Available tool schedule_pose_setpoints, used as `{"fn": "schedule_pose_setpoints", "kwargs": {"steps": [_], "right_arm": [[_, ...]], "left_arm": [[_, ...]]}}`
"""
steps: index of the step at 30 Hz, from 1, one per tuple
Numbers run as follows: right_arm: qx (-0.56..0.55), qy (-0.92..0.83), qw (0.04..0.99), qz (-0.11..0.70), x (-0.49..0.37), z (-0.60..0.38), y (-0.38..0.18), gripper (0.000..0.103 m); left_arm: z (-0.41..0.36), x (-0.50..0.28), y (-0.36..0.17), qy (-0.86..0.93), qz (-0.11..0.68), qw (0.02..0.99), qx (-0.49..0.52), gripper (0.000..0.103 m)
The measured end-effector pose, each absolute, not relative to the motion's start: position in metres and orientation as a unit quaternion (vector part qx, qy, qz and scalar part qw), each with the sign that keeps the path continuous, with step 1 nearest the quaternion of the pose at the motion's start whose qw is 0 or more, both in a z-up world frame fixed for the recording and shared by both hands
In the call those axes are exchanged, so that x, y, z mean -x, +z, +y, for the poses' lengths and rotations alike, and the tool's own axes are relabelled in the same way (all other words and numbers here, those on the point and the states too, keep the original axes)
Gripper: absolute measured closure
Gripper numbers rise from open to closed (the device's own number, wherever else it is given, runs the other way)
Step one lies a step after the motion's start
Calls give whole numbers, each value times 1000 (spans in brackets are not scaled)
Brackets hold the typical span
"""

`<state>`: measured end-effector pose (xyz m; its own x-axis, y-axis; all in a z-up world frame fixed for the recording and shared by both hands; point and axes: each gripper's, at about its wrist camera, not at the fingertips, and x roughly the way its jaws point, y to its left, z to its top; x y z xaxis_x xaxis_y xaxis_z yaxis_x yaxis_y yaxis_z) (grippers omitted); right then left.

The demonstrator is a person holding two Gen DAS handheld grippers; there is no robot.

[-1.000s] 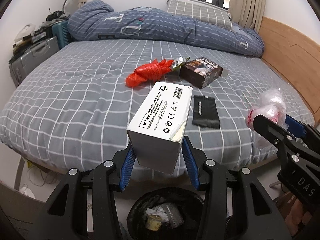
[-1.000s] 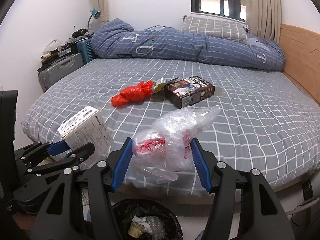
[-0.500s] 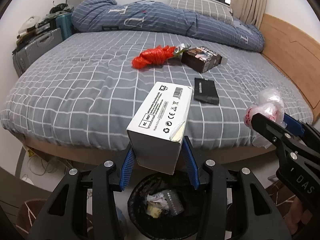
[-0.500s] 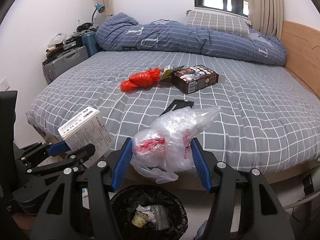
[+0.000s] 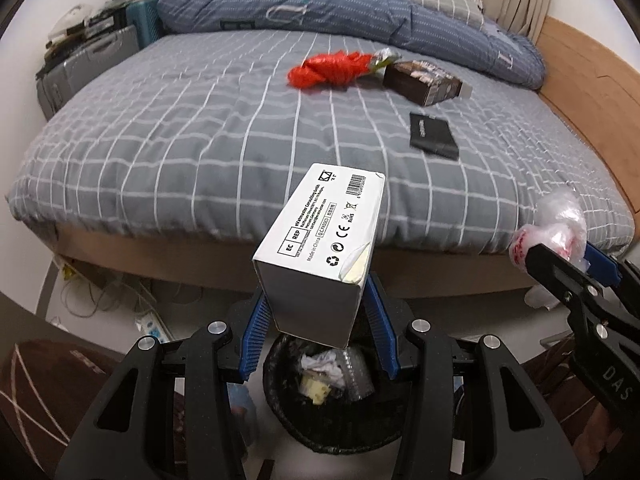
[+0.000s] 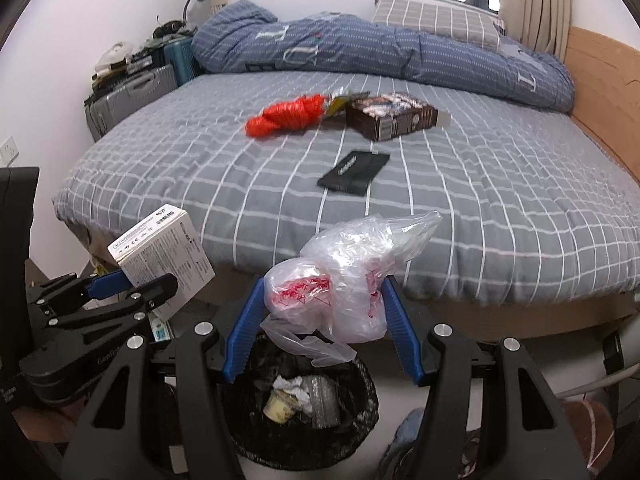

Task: Collect trash
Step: 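Open the right tool over the bin while the left tool releases the white box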

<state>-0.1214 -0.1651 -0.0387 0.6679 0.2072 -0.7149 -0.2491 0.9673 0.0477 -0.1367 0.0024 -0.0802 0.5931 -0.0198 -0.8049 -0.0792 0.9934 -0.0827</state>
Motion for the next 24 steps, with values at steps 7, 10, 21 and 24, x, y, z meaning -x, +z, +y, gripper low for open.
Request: {"fn": "schedule_pose_setpoints", "kwargs": {"steps": [7,10,21,24], "right_arm": [[30,128,895,426,128,-159,-67,46],[34,132,883,450,126,-154,-85,46],[31,137,845,516,106,-137,-135,46],[27,139,840,524,102,-131,-141,46]], "left_arm": [[4,140,-99,22,471,881,44,58],[5,137,-113,21,486,872,40,58],[18,128,-159,20,524,851,32,58],[28,129,-168,28,534,844,36,58]]}}
